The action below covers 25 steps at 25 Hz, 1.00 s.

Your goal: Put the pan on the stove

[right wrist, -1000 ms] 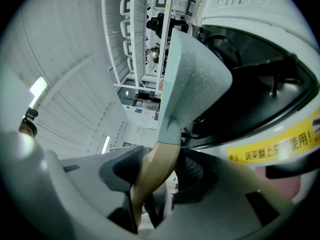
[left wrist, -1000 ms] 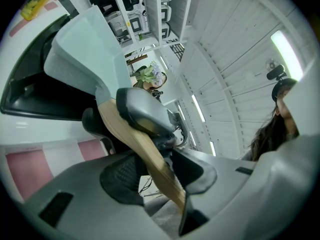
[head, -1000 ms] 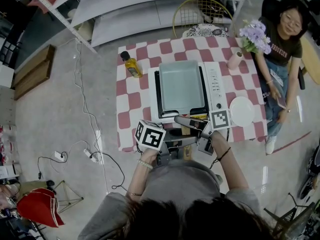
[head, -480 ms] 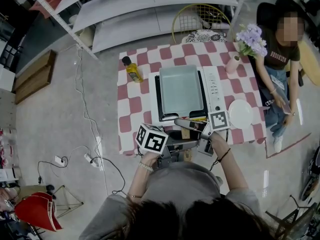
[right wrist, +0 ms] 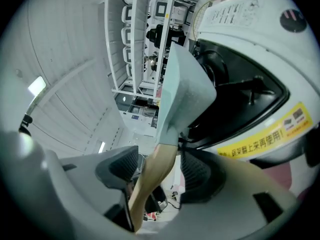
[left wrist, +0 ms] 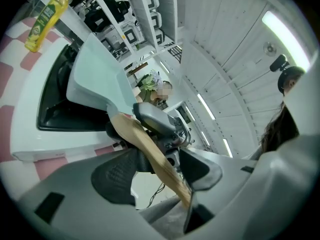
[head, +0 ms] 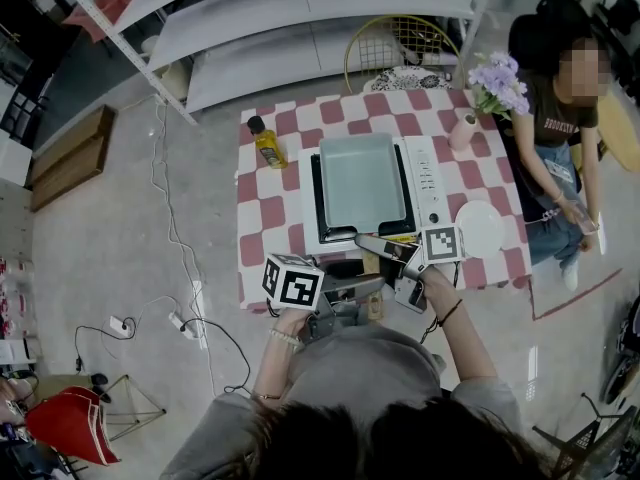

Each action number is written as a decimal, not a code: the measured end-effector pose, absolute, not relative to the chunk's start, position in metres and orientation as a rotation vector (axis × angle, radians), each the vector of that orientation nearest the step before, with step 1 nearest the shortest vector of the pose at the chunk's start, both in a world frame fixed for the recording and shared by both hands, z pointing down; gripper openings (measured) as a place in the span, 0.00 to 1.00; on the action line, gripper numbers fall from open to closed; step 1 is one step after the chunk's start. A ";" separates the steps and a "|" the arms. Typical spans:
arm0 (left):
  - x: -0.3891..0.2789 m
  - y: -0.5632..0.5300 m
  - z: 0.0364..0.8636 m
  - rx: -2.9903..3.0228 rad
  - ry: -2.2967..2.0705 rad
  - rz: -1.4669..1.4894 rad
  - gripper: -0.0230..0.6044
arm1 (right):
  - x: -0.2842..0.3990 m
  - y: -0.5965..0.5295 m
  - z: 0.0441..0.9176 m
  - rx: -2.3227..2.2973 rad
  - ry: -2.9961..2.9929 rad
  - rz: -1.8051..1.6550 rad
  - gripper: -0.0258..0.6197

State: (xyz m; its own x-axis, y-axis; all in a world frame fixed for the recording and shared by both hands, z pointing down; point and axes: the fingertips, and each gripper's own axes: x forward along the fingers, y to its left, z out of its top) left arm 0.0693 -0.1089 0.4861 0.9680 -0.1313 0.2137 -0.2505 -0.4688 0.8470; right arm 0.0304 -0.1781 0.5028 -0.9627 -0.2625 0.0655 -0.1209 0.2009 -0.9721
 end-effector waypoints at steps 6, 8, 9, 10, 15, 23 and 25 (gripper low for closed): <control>0.054 -0.117 0.481 2.102 -0.370 0.132 0.45 | 0.037 -0.182 0.500 -0.446 2.368 -1.838 0.45; 0.049 -0.120 0.482 2.118 -0.416 0.133 0.45 | 0.040 -0.181 0.502 -0.477 2.366 -1.846 0.45; 0.046 -0.122 0.482 2.127 -0.439 0.137 0.45 | 0.041 -0.181 0.503 -0.494 2.382 -1.833 0.45; 0.043 -0.122 0.482 2.136 -0.458 0.140 0.45 | 0.044 -0.182 0.504 -0.516 2.404 -1.815 0.45; 0.033 -0.125 0.480 2.168 -0.515 0.141 0.45 | 0.054 -0.181 0.509 -0.619 2.362 -1.843 0.45; 0.024 -0.130 0.473 2.236 -0.610 0.135 0.38 | 0.067 -0.179 0.509 -0.731 2.412 -1.766 0.39; 0.019 -0.133 0.470 2.268 -0.654 0.138 0.32 | 0.072 -0.179 0.508 -0.767 2.425 -1.732 0.37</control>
State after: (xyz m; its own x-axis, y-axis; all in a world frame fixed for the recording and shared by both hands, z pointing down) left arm 0.0189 -0.1325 0.4698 0.8631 -0.4137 0.2898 -0.4954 -0.5819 0.6449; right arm 0.0719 -0.1793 0.5076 -0.8738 -0.4287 0.2296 -0.3563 0.2430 -0.9022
